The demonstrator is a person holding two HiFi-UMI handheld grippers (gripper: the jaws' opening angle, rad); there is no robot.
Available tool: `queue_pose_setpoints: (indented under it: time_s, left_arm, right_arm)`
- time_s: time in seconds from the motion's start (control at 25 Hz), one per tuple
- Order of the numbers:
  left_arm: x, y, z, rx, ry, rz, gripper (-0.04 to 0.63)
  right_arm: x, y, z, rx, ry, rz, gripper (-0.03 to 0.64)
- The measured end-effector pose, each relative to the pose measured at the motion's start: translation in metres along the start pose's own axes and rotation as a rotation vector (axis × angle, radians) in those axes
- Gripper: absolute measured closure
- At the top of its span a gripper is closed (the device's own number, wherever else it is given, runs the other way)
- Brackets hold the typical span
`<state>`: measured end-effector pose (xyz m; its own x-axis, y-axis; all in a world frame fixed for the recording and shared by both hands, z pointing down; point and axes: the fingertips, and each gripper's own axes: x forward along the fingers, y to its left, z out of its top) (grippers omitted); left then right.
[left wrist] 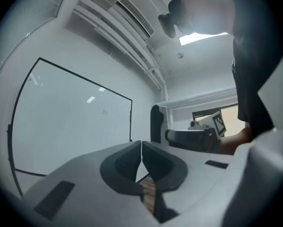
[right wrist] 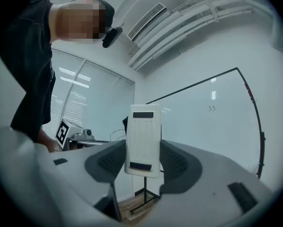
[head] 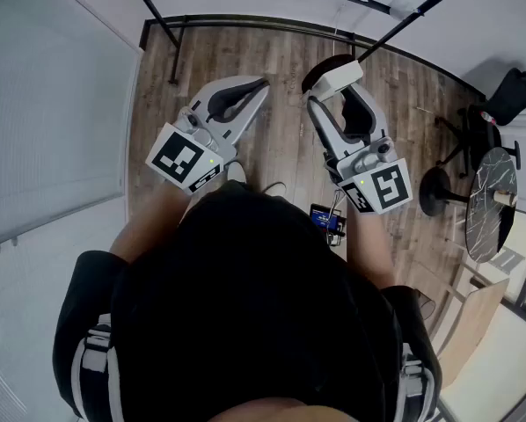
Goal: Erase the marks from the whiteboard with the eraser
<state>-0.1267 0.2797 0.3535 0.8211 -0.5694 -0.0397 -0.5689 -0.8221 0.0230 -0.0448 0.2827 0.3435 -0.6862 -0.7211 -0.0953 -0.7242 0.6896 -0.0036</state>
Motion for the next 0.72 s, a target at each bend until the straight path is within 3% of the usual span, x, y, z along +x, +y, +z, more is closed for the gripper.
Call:
queue_pose_setpoints:
  time_s: [0.72]
  left_arm:
    - [0.02, -0.05, -0.007, 0.003, 0.009, 0.002, 0.586]
  right_arm:
    - [-0.056, -0.007, 0.0, -0.063, -0.003, -0.01, 0.391]
